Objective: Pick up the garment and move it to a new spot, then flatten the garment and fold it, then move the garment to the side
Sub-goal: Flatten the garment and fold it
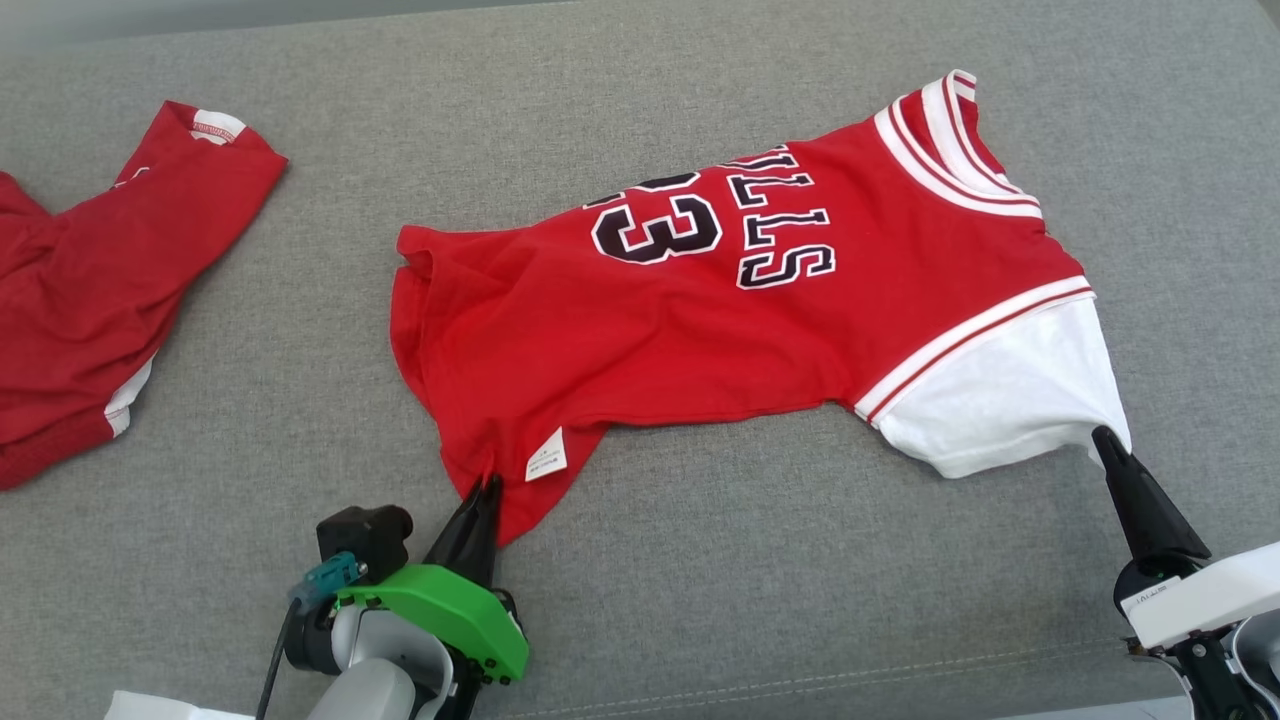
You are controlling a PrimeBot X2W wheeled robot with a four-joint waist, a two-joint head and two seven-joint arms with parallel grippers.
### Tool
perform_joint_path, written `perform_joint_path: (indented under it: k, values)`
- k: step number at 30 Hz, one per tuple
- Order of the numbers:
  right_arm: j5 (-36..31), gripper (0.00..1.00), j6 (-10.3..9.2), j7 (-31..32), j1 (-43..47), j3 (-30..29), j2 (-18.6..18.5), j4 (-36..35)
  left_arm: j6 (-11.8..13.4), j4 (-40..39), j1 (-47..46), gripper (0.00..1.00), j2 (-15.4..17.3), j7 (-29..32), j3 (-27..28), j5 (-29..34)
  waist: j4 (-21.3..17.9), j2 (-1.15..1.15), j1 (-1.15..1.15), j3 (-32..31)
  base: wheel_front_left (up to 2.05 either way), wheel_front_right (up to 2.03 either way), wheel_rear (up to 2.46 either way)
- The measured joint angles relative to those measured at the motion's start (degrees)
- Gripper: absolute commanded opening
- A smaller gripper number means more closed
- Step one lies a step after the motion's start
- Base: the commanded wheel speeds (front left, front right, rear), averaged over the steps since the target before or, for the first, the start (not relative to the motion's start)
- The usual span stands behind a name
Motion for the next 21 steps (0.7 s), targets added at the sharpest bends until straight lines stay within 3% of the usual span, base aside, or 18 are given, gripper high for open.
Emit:
perform_joint_path:
  k: [9, 21]
  values:
    - [-0.3, 0.00, -0.24, 0.0, -0.9, -0.4, -0.8, -1.2, -1.4, -6.9, -2.4, 0.00, 0.3, 0.0, 0.2, 0.0, 0.4, 0.00, 0.00, -1.0, 0.00, 0.00, 0.00]
    - [1.8, 0.00, 0.45, 0.0, -9.1, -7.3, -5.1, -9.5, -2.4, -21.8, -4.9, 0.00, 6.0, 4.0, 4.1, -1.9, 1.9, 0.00, 0.00, -4.0, 0.00, 0.00, 0.00]
